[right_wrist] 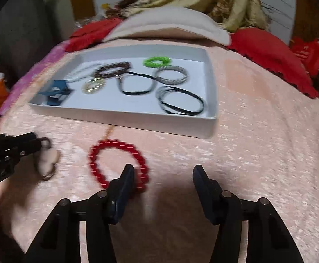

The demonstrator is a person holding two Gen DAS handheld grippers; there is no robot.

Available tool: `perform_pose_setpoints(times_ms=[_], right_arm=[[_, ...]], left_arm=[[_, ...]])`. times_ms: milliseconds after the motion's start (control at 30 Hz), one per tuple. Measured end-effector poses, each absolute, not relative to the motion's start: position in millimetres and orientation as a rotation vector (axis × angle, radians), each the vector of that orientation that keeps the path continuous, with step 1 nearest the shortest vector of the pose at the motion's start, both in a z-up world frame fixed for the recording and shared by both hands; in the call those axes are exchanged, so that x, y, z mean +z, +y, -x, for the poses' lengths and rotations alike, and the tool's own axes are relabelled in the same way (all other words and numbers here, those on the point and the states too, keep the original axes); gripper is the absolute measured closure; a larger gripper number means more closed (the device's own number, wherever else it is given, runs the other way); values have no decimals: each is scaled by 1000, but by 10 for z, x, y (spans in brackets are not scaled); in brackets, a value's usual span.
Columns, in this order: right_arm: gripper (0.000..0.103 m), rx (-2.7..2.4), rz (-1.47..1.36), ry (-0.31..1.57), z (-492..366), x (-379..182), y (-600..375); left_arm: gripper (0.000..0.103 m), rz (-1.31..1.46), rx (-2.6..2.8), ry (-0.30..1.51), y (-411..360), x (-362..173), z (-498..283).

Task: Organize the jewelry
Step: 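Grasp the brown cord hair tie with white flower charm with the left gripper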

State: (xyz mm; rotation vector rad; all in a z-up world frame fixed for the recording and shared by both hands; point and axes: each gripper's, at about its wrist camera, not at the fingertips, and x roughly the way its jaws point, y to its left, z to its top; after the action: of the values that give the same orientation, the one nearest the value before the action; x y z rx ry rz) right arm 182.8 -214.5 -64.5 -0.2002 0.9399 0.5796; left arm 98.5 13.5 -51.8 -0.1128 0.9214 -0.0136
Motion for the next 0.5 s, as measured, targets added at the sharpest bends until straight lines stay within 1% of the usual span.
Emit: perform_pose_setpoints(times_ms=[33, 100, 267, 300, 333, 400, 500], right_arm=[[49, 596, 201, 945, -1833, -658, -2120], [49, 599, 221, 939, -1824, -668, -2062], [49, 607, 261, 922, -1801, -693, -1952], [49, 603, 279, 913, -1783, -701, -1926], [49, 602, 284, 909, -1784, -707, -1925], [49, 600, 278, 907, -1786, -707, -1930], [48, 604, 276, 906, -1788, -706, -1930]], left_arm=[[76, 111, -40, 916, 93, -502, -973], [74, 115, -88, 917, 20, -494, -972], [74, 106, -135, 968, -137, -578, -1005], [69, 100, -135, 960, -160, -573, -992], [59, 100, -139, 962, -171, -575, -989], [51, 79, -103, 965, -192, -603, -1011], [51, 55, -65, 979, -183, -656, -1028]])
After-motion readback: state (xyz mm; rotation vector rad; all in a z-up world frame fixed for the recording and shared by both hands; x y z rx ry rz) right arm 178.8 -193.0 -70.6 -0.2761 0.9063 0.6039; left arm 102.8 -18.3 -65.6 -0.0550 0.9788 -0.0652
